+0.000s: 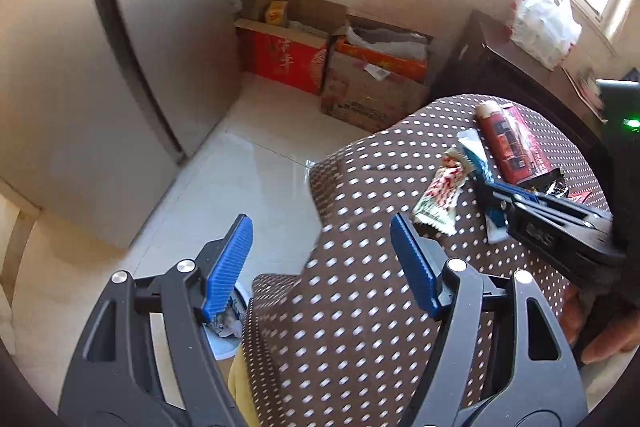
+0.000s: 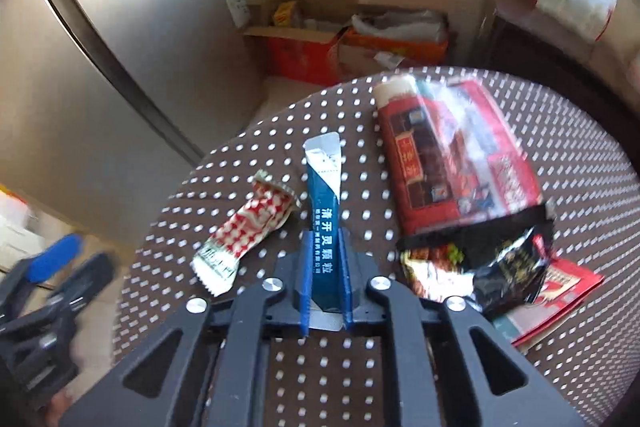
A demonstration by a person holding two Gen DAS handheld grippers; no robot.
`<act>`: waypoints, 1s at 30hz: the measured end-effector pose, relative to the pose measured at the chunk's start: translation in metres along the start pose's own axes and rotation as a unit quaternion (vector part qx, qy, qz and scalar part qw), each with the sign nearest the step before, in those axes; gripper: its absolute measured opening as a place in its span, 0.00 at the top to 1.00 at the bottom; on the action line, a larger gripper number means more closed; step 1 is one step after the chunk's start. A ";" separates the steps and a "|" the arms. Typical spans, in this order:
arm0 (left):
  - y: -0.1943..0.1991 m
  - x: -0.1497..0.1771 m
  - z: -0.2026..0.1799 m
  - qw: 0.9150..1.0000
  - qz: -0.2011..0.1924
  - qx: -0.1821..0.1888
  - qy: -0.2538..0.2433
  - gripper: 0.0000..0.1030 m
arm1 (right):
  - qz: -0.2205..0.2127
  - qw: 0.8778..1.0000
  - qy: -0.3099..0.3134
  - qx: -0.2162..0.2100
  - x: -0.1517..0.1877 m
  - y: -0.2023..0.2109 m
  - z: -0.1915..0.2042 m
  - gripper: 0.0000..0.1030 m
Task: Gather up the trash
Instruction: 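Close the right tool on the blue-white packet while the left tool grasps a small wrapper, then carry both items over the wastebasket and open both tools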
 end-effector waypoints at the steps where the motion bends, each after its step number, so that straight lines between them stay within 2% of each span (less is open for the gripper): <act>1: -0.005 -0.003 -0.009 1.000 0.000 0.003 -0.011 0.31 | -0.005 1.000 -0.005 -0.004 0.001 0.005 -0.004 0.89; 3: -0.012 -0.006 -0.024 1.000 0.002 0.014 -0.027 0.31 | -0.025 1.000 -0.010 0.000 0.001 0.020 -0.014 0.89; 6: -0.028 -0.010 -0.048 0.999 0.009 0.023 -0.046 0.31 | -0.050 0.997 -0.031 -0.044 0.005 0.055 -0.024 0.89; 9: -0.040 -0.015 -0.067 0.997 -0.009 0.016 -0.071 0.32 | -0.084 0.996 -0.025 -0.016 0.005 0.083 -0.039 0.89; 10: -0.044 -0.016 -0.074 0.996 -0.010 0.015 -0.085 0.44 | -0.088 0.996 -0.027 -0.015 0.006 0.087 -0.042 0.89; 11: -0.050 -0.015 -0.078 0.996 -0.004 0.011 -0.094 0.65 | -0.087 0.995 -0.033 -0.019 0.009 0.091 -0.045 0.89; 12: -0.058 -0.013 -0.079 0.996 0.014 0.007 -0.092 0.71 | -0.085 0.995 -0.038 -0.024 0.011 0.093 -0.047 0.89; 14: -0.061 -0.016 -0.082 0.996 0.013 0.019 -0.088 0.87 | -0.083 0.995 -0.044 -0.027 0.014 0.097 -0.052 0.89; 16: -0.057 -0.016 -0.079 0.996 0.012 0.010 -0.092 0.92 | -0.091 0.995 -0.042 -0.020 0.019 0.103 -0.056 0.89; 21: -0.035 -0.011 -0.065 0.996 -0.003 0.005 -0.085 0.94 | -0.098 0.994 -0.029 -0.026 0.030 0.112 -0.042 0.89; 30: 0.018 0.007 -0.006 0.997 -0.044 -0.028 -0.049 0.95 | -0.096 0.992 0.038 -0.066 0.047 0.119 0.044 0.89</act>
Point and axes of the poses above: each gripper's, at about its wrist camera, not at the fingertips, and y roughly against the way its jaws point, z to its left, x to its underside, the point moved 10 cm from there along -y, roughly the way its jaws point, and after that the axes turned 3 degrees about x, right-handed, at the moved point
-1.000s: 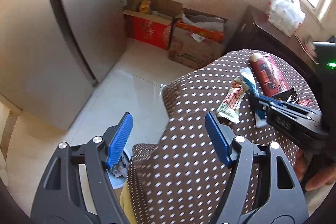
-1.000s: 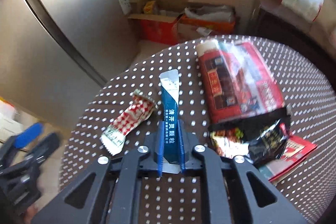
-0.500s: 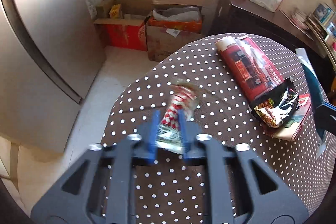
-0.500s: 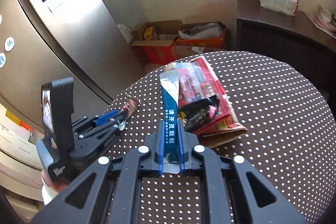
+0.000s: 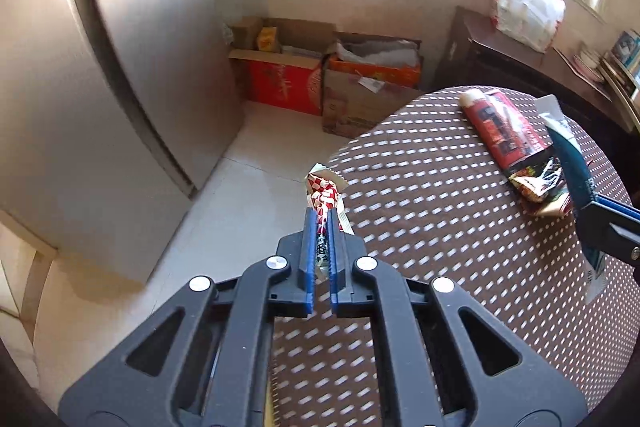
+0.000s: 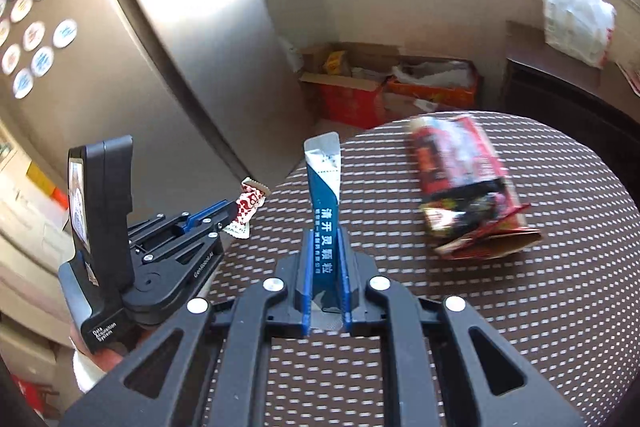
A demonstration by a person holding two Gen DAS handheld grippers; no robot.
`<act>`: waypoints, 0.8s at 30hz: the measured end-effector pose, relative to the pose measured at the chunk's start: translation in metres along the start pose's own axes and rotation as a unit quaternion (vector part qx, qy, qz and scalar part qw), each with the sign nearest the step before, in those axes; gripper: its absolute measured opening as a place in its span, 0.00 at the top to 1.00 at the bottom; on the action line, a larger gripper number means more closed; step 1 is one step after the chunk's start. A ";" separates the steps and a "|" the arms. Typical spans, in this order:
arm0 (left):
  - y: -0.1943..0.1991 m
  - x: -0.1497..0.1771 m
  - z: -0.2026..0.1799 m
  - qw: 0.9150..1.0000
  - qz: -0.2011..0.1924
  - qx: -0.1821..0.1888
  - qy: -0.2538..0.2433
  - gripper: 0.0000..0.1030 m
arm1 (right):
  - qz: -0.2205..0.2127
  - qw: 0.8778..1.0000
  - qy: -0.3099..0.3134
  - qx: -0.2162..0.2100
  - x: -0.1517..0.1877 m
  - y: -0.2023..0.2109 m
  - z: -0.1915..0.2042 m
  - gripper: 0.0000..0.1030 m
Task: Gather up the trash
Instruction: 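Carry both items over the wastebasket and open both tools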
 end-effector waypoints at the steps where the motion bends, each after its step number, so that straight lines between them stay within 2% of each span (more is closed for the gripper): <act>1: 0.004 0.002 0.006 1.000 -0.001 -0.002 0.007 0.95 | 0.002 1.000 0.005 -0.005 0.002 -0.001 0.008 0.89; 9: 0.041 0.036 0.077 0.998 -0.015 -0.039 0.055 0.95 | 0.025 0.996 0.069 -0.042 0.019 -0.015 0.094 0.89; 17: 0.060 0.089 0.158 0.990 0.006 -0.086 0.110 0.95 | 0.063 0.987 0.126 -0.077 0.045 -0.044 0.177 0.89; 22: 0.061 0.120 0.200 0.982 0.027 -0.111 0.148 0.95 | 0.092 0.980 0.154 -0.086 0.065 -0.067 0.213 0.89; 24: 0.061 0.128 0.209 0.981 0.028 -0.105 0.160 0.94 | 0.102 0.978 0.158 -0.089 0.071 -0.078 0.219 0.89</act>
Point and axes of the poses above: each gripper's, at about its wrist camera, not at the fingertips, and y roughly against the way its jaws point, z to its left, x to its underside, the point moved 10 cm from there along -y, roughly the way its jaws point, and after that the axes turned 3 degrees about x, right-handed, at the moved point
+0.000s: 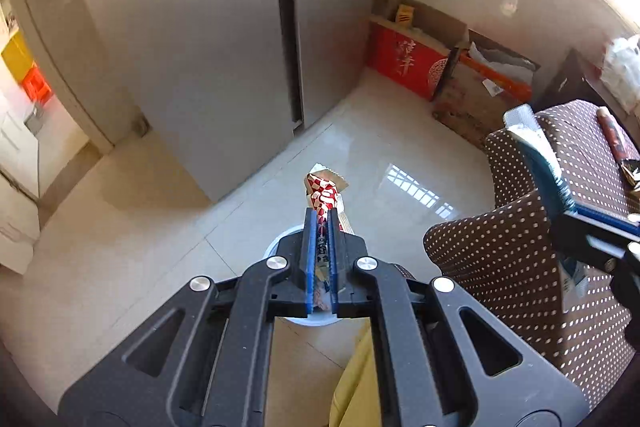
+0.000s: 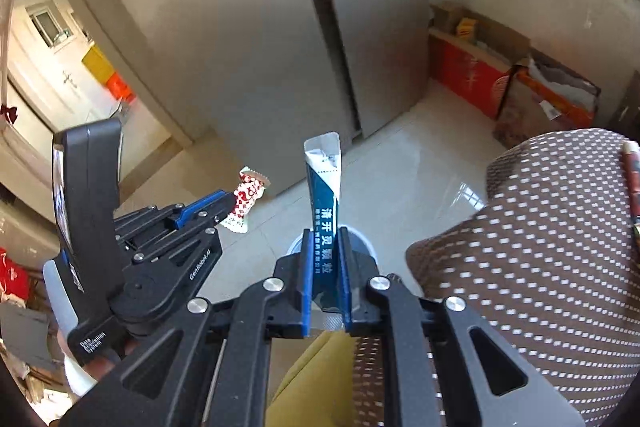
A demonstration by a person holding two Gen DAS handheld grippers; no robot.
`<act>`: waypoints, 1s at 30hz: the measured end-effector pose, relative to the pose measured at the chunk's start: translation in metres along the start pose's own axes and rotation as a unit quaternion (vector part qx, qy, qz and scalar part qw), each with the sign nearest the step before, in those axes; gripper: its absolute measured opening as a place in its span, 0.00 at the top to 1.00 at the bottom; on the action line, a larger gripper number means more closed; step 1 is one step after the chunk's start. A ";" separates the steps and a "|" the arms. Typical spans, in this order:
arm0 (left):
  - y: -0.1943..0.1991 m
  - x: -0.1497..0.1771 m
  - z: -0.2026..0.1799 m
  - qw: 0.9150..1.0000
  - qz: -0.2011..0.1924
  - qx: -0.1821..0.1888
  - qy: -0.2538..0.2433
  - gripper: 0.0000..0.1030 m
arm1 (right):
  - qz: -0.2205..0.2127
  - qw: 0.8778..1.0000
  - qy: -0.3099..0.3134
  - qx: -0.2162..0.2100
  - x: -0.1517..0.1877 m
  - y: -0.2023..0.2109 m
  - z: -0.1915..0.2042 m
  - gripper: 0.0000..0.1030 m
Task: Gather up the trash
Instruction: 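Carry both items over the wastebasket and open both tools, then move both open tools back over the table toward the red paper bag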
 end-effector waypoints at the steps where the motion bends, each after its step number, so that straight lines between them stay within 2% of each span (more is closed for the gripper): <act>1: -0.001 0.001 0.004 1.000 0.001 0.001 0.003 0.93 | 0.005 1.000 0.003 -0.001 0.001 -0.006 0.004 0.89; 3: -0.006 0.005 0.013 1.000 0.007 -0.015 0.008 0.88 | 0.010 1.000 0.009 0.003 0.003 -0.014 0.010 0.89; 4: -0.008 0.006 0.016 1.000 0.014 -0.021 0.011 0.76 | 0.013 1.000 0.011 0.004 0.004 -0.018 0.012 0.89; 5: -0.010 0.007 0.019 1.000 0.016 -0.021 0.015 0.57 | 0.017 1.000 0.010 0.003 0.004 -0.022 0.014 0.88; 6: -0.010 0.008 0.022 1.000 0.009 -0.013 0.019 0.50 | 0.020 1.000 0.010 0.003 0.006 -0.025 0.015 0.88; 15: 0.000 0.030 0.061 0.998 0.009 -0.037 0.046 0.49 | 0.064 0.997 0.039 0.004 0.016 -0.060 0.040 0.88; 17: 0.004 0.038 0.071 0.997 0.009 -0.043 0.058 0.49 | 0.061 0.997 0.044 0.009 0.018 -0.062 0.047 0.82; 18: 0.006 0.039 0.076 0.997 0.009 -0.046 0.062 0.49 | 0.059 0.997 0.047 0.014 0.017 -0.062 0.049 0.71; 19: 0.008 0.042 0.079 0.997 0.008 -0.050 0.066 0.49 | 0.059 0.997 0.047 0.019 0.017 -0.062 0.047 0.41; 20: 0.012 0.044 0.082 0.996 0.005 -0.053 0.068 0.49 | 0.053 0.998 0.042 0.019 0.016 -0.060 0.047 0.26; 22: 0.015 0.044 0.082 0.996 0.000 -0.056 0.070 0.49 | 0.025 0.999 0.034 0.011 0.010 -0.050 0.046 0.26; 26: 0.020 0.036 0.070 0.996 -0.006 -0.052 0.071 0.49 | 0.014 0.999 0.041 0.022 0.004 -0.035 0.032 0.26; 30: 0.019 0.025 0.045 0.998 -0.005 -0.035 0.056 0.49 | -0.004 0.999 0.027 0.032 -0.002 -0.011 0.000 0.26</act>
Point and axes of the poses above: each gripper's, at about its wrist camera, not at the fingertips, and y roughly against the way its jaws point, z to its left, x to its underside, the point moved 10 cm from there along -y, roughly the way its jaws point, and after that the axes turned 3 degrees about x, right-handed, at the moved point
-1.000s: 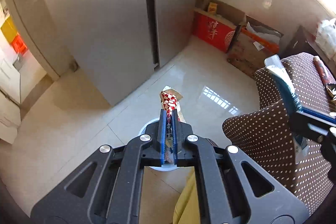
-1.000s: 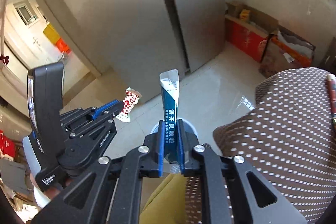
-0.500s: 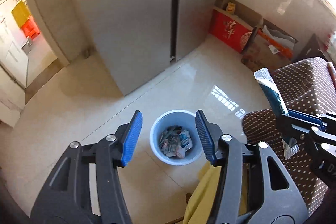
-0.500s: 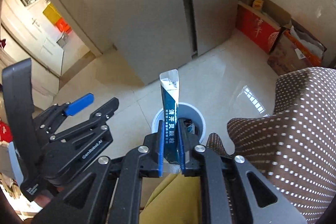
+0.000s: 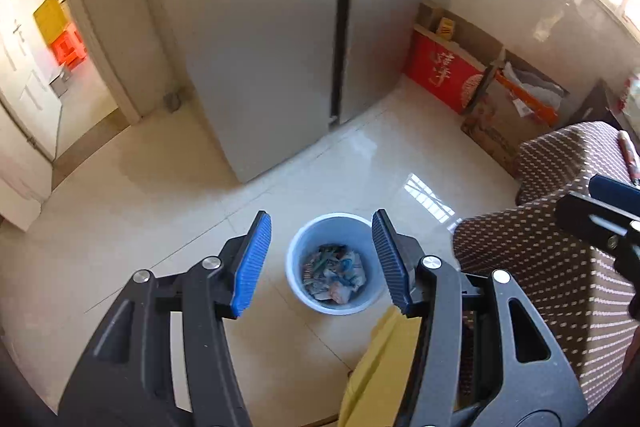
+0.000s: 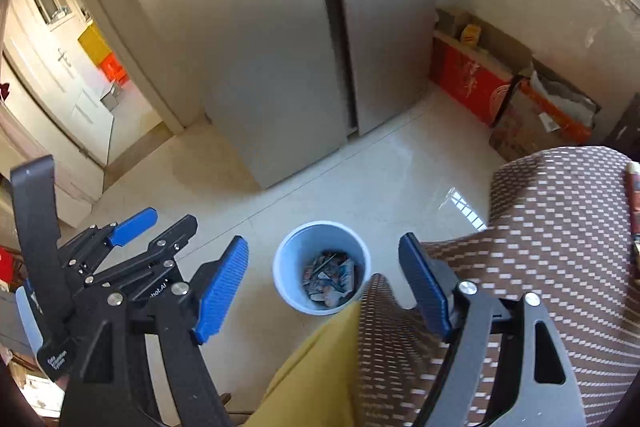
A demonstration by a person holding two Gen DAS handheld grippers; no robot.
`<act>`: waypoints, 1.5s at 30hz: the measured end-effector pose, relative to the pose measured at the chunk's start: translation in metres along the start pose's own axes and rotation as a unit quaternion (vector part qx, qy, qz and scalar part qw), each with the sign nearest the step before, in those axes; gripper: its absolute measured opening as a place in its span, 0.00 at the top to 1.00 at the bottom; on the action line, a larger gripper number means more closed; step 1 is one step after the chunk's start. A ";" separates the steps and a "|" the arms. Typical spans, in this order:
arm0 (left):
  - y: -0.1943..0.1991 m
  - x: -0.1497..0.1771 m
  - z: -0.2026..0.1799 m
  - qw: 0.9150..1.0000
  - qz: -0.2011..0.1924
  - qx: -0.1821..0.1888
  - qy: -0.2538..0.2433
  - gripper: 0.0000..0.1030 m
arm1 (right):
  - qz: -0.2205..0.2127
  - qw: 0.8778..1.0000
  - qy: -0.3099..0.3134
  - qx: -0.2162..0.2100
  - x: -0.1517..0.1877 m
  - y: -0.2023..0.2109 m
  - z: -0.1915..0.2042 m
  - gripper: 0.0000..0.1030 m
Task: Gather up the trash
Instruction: 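Move both open tools back over the table toward the red paper bag, then close the right tool on the black snack bag and lift it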
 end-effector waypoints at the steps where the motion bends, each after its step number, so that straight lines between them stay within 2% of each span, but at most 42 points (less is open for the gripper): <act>1: 0.000 -0.001 -0.011 1.000 0.004 0.009 -0.005 0.49 | -0.005 1.000 -0.007 0.006 -0.002 0.005 -0.011 0.26; 5: 0.004 -0.005 -0.055 0.999 -0.001 0.043 -0.032 0.49 | -0.019 0.998 -0.056 0.036 -0.003 0.026 -0.079 0.26; 9: 0.009 -0.010 -0.103 0.995 0.001 0.075 -0.061 0.48 | -0.028 0.990 -0.112 0.080 -0.003 0.050 -0.161 0.26; 11: 0.012 -0.015 -0.133 0.993 -0.007 0.088 -0.081 0.43 | -0.028 0.984 -0.140 0.103 -0.001 0.062 -0.208 0.26; 15: 0.016 -0.023 -0.186 0.987 -0.005 0.120 -0.108 0.42 | -0.015 0.972 -0.183 0.150 0.004 0.077 -0.291 0.26; 19: 0.018 -0.029 -0.231 0.982 -0.007 0.130 -0.140 0.42 | 0.016 0.965 -0.206 0.163 0.014 0.076 -0.352 0.26; 22: 0.018 -0.030 -0.256 0.978 -0.004 0.139 -0.155 0.41 | 0.049 0.966 -0.197 0.161 0.025 0.063 -0.367 0.26; 26: 0.013 -0.028 -0.273 0.976 0.004 0.140 -0.168 0.40 | 0.087 0.965 -0.155 0.191 0.034 0.043 -0.376 0.26; 30: 0.005 -0.022 -0.285 0.975 0.014 0.137 -0.176 0.40 | 0.084 0.966 -0.140 0.199 0.038 0.036 -0.377 0.26; 32: 0.001 -0.021 -0.289 0.975 0.019 0.133 -0.178 0.40 | 0.082 0.971 -0.122 0.191 0.037 0.034 -0.373 0.38; 39: 0.001 -0.019 -0.308 0.972 0.020 0.140 -0.187 0.40 | 0.077 0.972 -0.100 0.197 0.042 0.042 -0.363 0.50; 40: 0.002 -0.018 -0.312 0.972 0.020 0.141 -0.190 0.40 | 0.072 0.973 -0.104 0.193 0.042 0.046 -0.362 0.61; 41: 0.004 -0.018 -0.317 0.971 0.020 0.142 -0.194 0.40 | 0.062 0.975 -0.110 0.185 0.041 0.050 -0.362 0.83; 42: 0.005 -0.017 -0.322 0.970 0.019 0.143 -0.197 0.40 | 0.054 0.976 -0.115 0.178 0.040 0.056 -0.360 0.97; 45: 0.010 -0.017 -0.339 0.965 0.019 0.156 -0.208 0.40 | 0.049 0.976 -0.126 0.171 0.037 0.068 -0.365 0.99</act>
Point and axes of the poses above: each gripper's, at about its wrist camera, not at the fingertips, and y roughly against the way its jaws point, z to its left, x to its underside, the point moved 10 cm from there along -y, roughly the way its jaws point, and after that the axes turned 3 degrees about x, right-handed, at the moved point
